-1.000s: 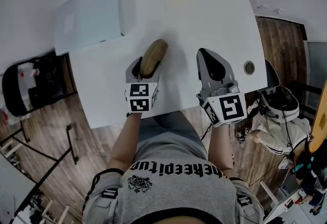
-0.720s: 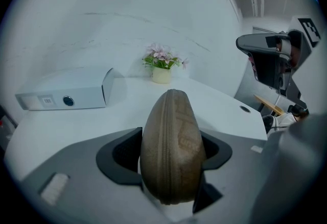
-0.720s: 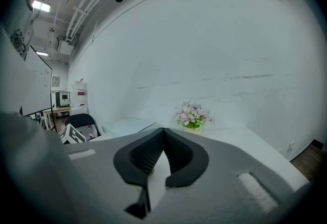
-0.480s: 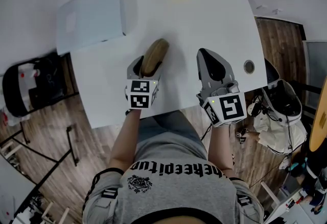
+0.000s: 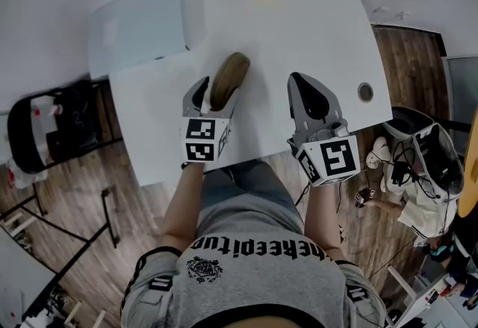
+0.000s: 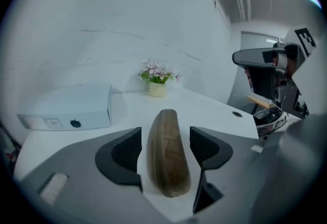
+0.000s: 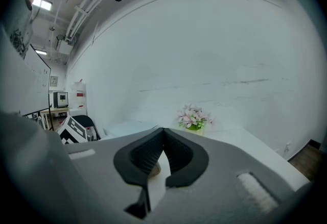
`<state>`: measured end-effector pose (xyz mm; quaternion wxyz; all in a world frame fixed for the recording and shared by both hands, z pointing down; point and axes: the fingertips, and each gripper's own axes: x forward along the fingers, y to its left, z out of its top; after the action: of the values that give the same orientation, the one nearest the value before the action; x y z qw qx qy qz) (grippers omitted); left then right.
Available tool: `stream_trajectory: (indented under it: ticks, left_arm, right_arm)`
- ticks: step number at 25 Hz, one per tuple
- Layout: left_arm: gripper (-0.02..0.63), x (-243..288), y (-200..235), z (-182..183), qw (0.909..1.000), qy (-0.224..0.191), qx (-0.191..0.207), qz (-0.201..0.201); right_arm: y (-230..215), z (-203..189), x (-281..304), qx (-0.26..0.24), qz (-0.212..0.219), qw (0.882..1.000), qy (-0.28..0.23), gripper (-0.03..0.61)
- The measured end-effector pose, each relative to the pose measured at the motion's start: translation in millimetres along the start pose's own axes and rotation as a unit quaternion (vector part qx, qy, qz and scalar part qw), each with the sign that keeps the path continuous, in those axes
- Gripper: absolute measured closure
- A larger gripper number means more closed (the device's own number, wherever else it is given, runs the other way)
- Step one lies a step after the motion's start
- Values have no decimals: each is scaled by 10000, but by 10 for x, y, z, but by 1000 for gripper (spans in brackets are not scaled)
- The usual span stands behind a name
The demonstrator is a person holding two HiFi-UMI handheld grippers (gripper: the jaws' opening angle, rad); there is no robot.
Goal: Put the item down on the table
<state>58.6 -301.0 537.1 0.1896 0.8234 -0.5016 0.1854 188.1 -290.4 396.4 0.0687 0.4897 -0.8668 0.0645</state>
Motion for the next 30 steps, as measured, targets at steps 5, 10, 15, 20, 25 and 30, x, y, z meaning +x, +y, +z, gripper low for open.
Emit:
stream_trajectory:
  ticks: [5, 10, 15, 20, 25, 30]
  left_arm:
    - [404, -244, 10, 155, 9995, -284, 136, 32]
    - [505, -459, 50, 284, 9984, -499, 246, 53]
    - [598, -673, 88, 410, 9969, -706, 336, 107]
    - [598, -898, 100, 517, 9947, -935, 408, 145]
    - [597, -1106, 111, 646, 9922, -1160, 454, 78]
    - [597, -1290, 90, 778, 9892, -1356, 554, -9]
  right_arm:
    - [114, 32, -102, 19, -77, 9999, -92, 578]
    - [223, 62, -202, 24, -196, 9997, -165, 578]
    - [331, 89, -299, 39, -306, 9993, -212, 578]
    - [442, 113, -406, 25, -389, 9989, -247, 578]
    - [533, 135, -485, 0, -473, 9984, -307, 578]
    - [613, 184, -574, -57, -574, 9976, -375, 578]
